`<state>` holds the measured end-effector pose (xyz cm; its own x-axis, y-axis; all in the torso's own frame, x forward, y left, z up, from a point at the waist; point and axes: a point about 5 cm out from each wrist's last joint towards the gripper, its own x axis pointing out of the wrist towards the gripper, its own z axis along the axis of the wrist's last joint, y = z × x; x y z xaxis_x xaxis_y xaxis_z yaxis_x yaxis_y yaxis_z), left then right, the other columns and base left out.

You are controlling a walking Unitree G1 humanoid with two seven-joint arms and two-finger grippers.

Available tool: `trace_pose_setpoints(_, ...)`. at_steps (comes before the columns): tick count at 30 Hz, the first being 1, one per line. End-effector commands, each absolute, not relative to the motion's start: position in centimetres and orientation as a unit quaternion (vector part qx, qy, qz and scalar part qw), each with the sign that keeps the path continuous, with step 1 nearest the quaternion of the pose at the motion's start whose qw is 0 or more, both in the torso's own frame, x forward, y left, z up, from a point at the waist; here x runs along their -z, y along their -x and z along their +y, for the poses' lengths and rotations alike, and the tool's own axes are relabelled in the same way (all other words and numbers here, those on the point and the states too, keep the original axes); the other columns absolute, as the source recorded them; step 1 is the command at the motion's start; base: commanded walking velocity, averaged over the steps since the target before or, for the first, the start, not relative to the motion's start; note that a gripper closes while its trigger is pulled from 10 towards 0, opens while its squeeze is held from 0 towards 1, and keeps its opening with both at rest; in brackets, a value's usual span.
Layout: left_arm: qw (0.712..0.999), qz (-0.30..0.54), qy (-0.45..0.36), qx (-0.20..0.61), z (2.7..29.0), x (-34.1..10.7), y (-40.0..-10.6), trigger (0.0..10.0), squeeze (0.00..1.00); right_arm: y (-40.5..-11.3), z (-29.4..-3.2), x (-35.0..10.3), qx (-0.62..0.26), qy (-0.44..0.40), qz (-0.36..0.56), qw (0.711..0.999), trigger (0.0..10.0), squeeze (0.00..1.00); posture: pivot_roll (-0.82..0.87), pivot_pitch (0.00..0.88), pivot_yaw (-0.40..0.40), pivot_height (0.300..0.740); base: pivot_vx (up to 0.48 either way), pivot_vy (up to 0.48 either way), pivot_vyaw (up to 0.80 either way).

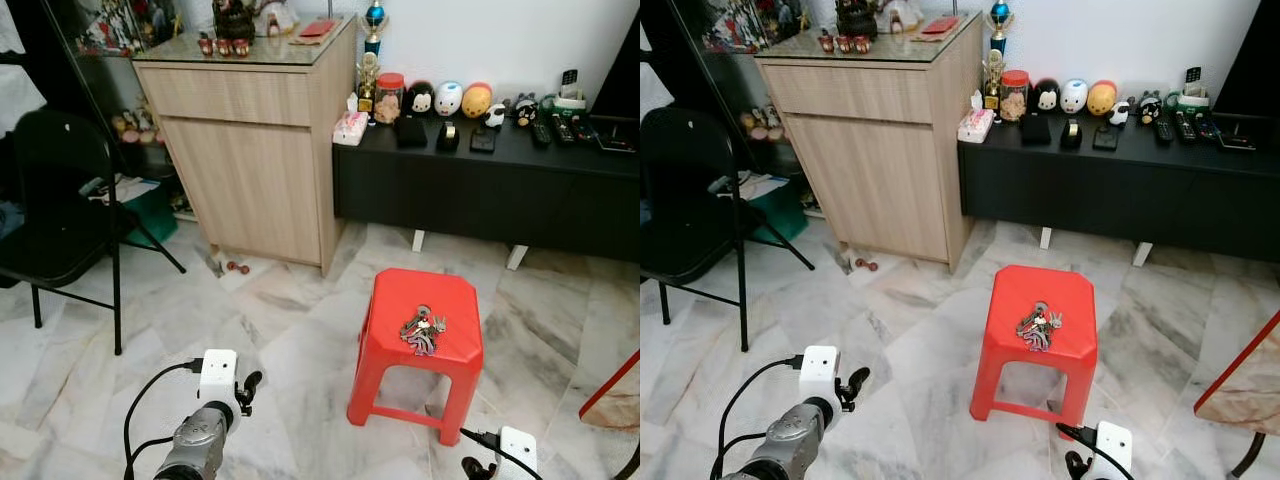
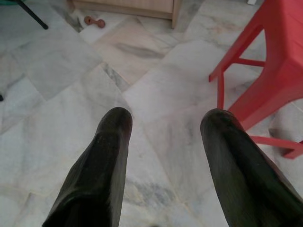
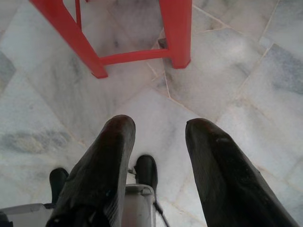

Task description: Hang keys on a hook

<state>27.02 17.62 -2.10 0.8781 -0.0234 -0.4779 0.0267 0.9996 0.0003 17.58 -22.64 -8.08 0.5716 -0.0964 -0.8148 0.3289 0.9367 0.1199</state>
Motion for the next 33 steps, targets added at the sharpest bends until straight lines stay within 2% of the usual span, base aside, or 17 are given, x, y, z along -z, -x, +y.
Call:
trace_pose_setpoints(1,0.965,0.264,-0.009,0.007,18.2,2.9,-26.0,10.0,0.00,-17.5,-22.9,8.1,0.123,-0.127,0.452,0.874,10.0,0.00,0.09,0.000,-0.003,0.740,0.000,0.000,0.00)
trace_pose_setpoints(12,0.937,0.348,-0.015,0.000,19.3,5.5,-22.7,10.0,0.00,-17.1,-22.8,8.3,0.113,-0.122,0.453,0.876,10.0,0.00,0.11,0.012,-0.007,0.740,0.000,0.000,0.00)
trace_pose_setpoints(21,0.913,0.408,-0.003,-0.006,19.0,7.6,-19.3,10.0,0.00,-16.5,-23.2,8.4,0.118,-0.105,0.452,0.878,10.0,0.00,0.12,0.077,-0.009,0.740,0.000,0.000,0.00)
trace_pose_setpoints(33,0.915,0.404,0.012,-0.020,18.9,7.5,-19.5,10.0,0.00,-16.3,-23.4,8.4,0.127,-0.102,0.452,0.877,10.0,0.00,0.10,0.044,-0.022,0.740,0.000,0.000,0.00)
